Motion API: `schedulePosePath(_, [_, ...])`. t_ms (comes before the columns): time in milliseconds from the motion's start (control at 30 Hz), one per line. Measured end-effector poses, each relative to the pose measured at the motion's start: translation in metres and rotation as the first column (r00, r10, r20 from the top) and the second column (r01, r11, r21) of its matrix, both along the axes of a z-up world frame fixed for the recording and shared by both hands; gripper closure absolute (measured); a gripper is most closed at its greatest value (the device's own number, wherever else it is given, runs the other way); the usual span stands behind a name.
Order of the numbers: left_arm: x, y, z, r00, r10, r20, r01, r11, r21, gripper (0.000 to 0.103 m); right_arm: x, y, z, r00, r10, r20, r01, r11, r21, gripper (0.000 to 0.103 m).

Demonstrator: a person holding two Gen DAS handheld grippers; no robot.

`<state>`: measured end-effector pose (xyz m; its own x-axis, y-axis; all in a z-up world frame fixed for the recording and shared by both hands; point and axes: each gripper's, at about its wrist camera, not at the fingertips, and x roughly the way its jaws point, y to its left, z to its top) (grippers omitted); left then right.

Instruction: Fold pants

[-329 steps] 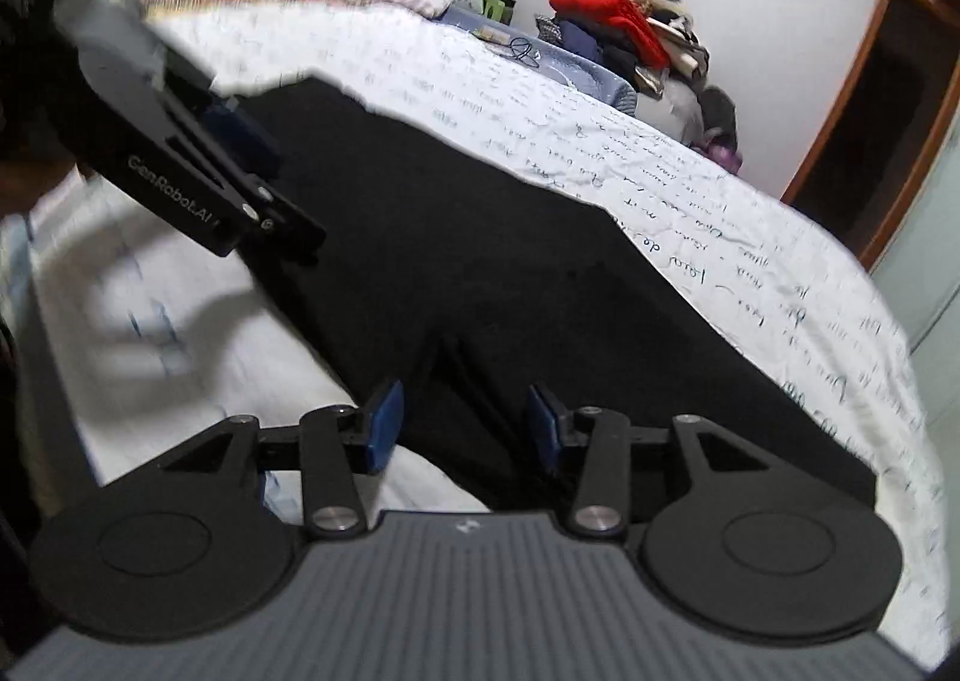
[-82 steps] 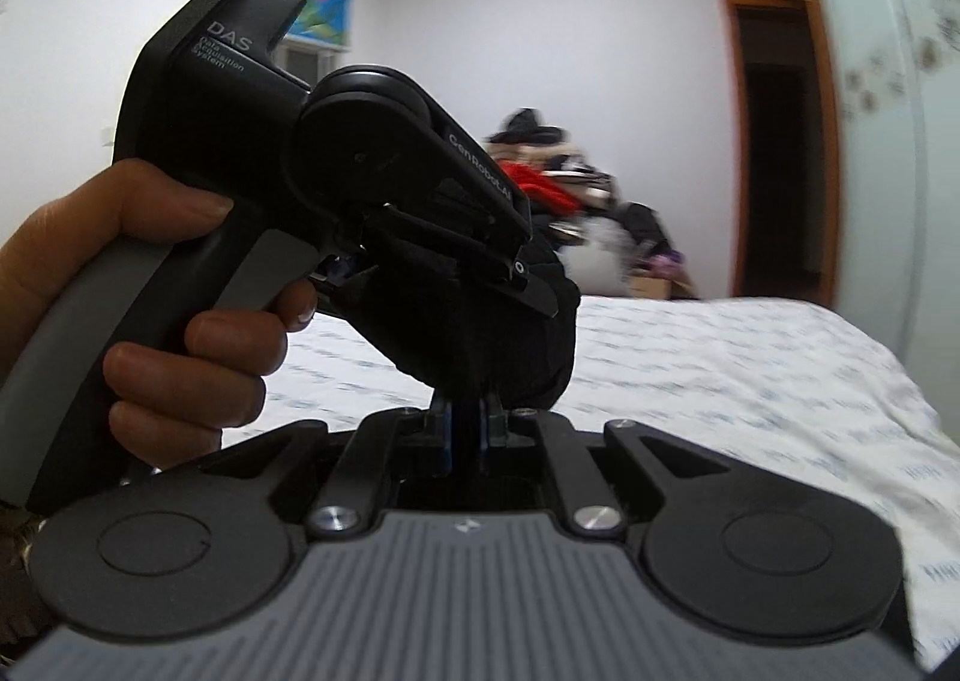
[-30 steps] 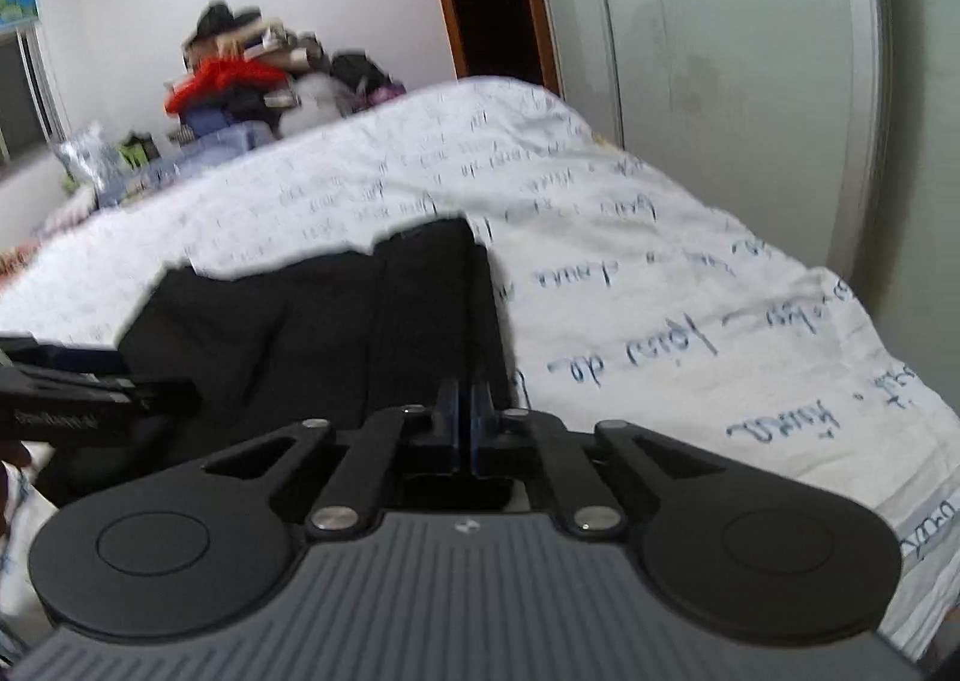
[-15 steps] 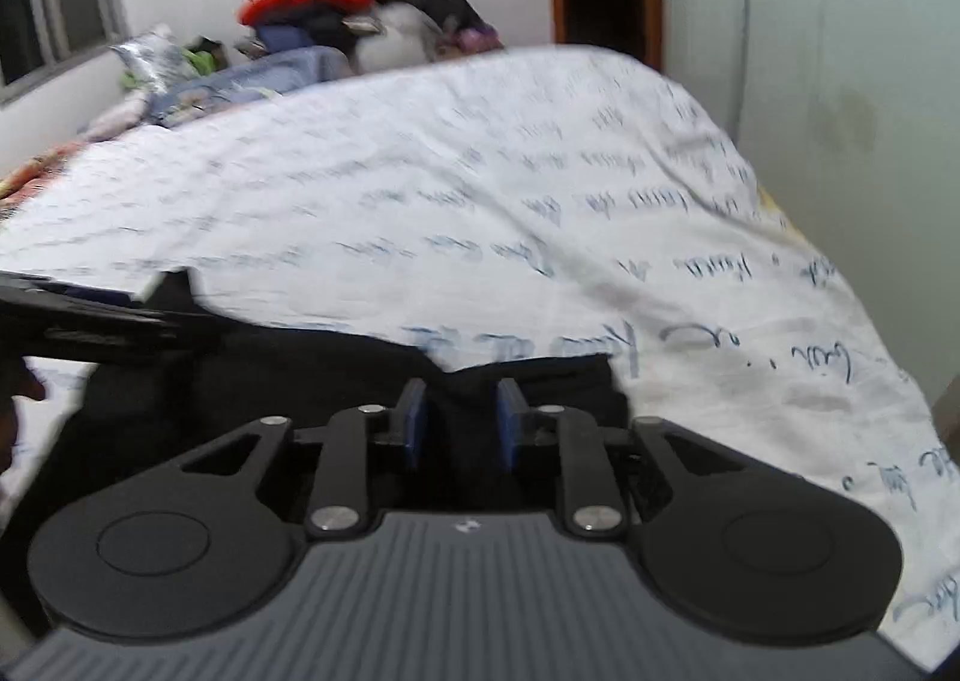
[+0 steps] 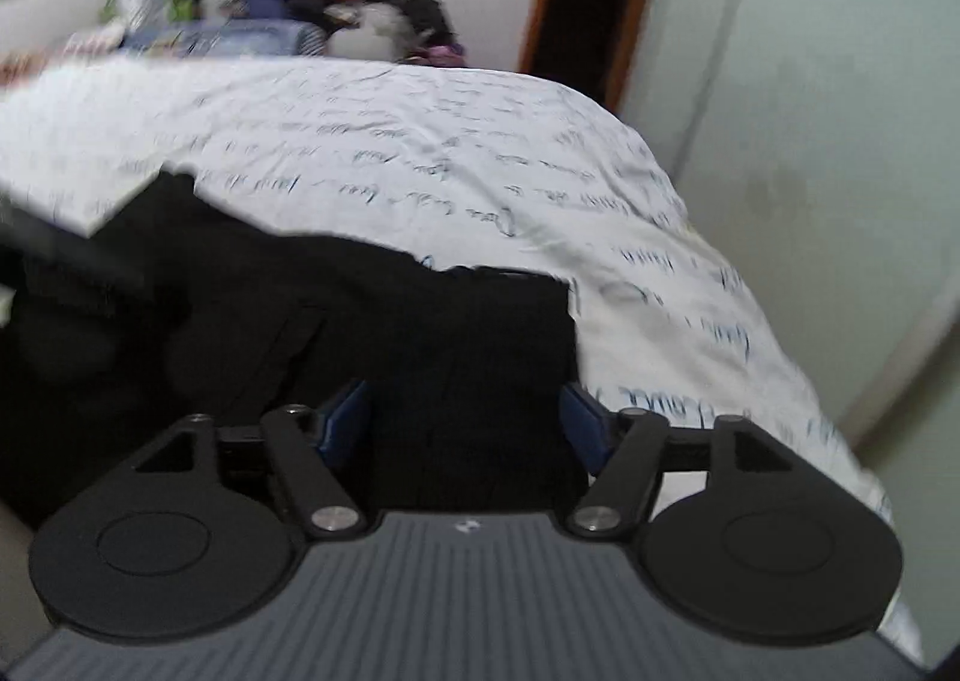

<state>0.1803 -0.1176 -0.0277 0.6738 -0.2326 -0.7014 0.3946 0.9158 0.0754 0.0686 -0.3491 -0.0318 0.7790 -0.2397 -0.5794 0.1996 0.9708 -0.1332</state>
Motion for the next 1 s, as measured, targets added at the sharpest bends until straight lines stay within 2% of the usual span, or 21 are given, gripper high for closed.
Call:
schedulePosePath(167, [-0.015,0.003,0.009,1.000,0.018,-0.001,-0.018,0.999,-0.029,0.020,-0.039,0.013,0.027,0.995,0.005,0.098,-0.005,1.000,0.005,0.039])
schedulePosePath(267, [-0.026,0.005,0.011,1.000,0.024,-0.018,-0.025,0.999,-0.033,0.020,-0.054,0.025,0.033,0.994,0.023,0.108,-0.023,1.000,0.001,0.031])
schedulePosePath(300, [-0.030,0.005,0.012,0.999,0.028,-0.016,-0.029,0.999,-0.031,0.020,-0.059,0.029,0.035,0.993,0.027,0.113,-0.027,1.000,-0.005,0.025])
schedulePosePath(433, [-0.047,0.010,0.015,0.999,0.040,-0.011,-0.041,0.999,-0.014,0.020,-0.072,0.045,0.037,0.991,0.065,0.118,-0.061,0.998,-0.033,0.013])
schedulePosePath(667, [-0.073,0.022,0.018,0.996,0.060,-0.059,-0.062,0.998,-0.030,0.020,-0.092,0.055,0.034,0.992,0.072,0.101,-0.071,0.997,-0.017,0.008])
schedulePosePath(833, [-0.087,0.025,0.022,0.996,0.064,-0.060,-0.066,0.997,-0.031,0.020,-0.108,0.061,0.034,0.992,0.075,0.098,-0.072,0.997,-0.033,0.001])
schedulePosePath(1000, [-0.094,0.027,0.023,0.997,0.050,-0.065,-0.053,0.998,-0.036,0.020,-0.119,0.067,0.033,0.993,0.084,0.088,-0.080,0.995,-0.055,0.000])
